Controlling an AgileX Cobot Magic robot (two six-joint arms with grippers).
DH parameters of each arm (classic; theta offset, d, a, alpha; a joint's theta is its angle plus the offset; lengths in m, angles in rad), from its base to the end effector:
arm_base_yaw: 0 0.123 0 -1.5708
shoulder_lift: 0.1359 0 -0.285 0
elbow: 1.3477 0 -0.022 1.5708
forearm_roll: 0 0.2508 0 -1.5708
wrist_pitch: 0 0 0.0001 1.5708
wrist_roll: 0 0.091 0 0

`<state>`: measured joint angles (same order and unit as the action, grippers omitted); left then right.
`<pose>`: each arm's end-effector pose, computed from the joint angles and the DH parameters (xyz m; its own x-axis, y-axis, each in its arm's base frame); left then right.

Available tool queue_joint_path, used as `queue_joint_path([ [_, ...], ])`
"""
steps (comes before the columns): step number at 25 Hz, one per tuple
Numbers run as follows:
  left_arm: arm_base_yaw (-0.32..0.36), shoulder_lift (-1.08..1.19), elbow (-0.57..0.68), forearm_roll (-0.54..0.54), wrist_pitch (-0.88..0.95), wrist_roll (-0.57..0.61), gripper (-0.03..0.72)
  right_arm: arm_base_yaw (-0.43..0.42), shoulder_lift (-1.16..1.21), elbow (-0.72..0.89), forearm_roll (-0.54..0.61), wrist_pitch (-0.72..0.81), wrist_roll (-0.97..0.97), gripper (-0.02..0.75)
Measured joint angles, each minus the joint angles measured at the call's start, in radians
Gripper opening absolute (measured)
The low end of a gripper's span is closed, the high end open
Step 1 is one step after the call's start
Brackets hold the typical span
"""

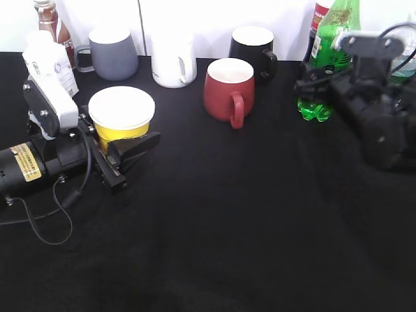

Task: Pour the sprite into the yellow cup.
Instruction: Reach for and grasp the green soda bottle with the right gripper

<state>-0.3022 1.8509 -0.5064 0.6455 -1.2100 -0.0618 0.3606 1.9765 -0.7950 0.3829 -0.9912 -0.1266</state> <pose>0.2598 -0.1346 0.1422 0.0340 0.1598 -0.9866 0.7877 0.6033 0.1248 0.3535 0.1029 0.1424 -0.1323 0.0419 -0.9903 -0.0336 0.9983 0.0467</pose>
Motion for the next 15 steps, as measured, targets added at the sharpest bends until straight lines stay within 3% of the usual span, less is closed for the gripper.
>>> queue_joint_path([
  [5, 0.000, 0.000, 0.000, 0.000, 0.000, 0.000, 0.452, -0.022, 0.094, -0.086, -0.019, -0.024, 0.008, 0.625],
  [10, 0.000, 0.000, 0.000, 0.000, 0.000, 0.000, 0.452, -0.022, 0.140, -0.113, -0.061, -0.097, 0.010, 0.473],
  [15, 0.000, 0.000, 0.000, 0.000, 0.000, 0.000, 0.452, -0.020, 0.136, -0.061, -0.099, -0.183, 0.011, 0.447],
])
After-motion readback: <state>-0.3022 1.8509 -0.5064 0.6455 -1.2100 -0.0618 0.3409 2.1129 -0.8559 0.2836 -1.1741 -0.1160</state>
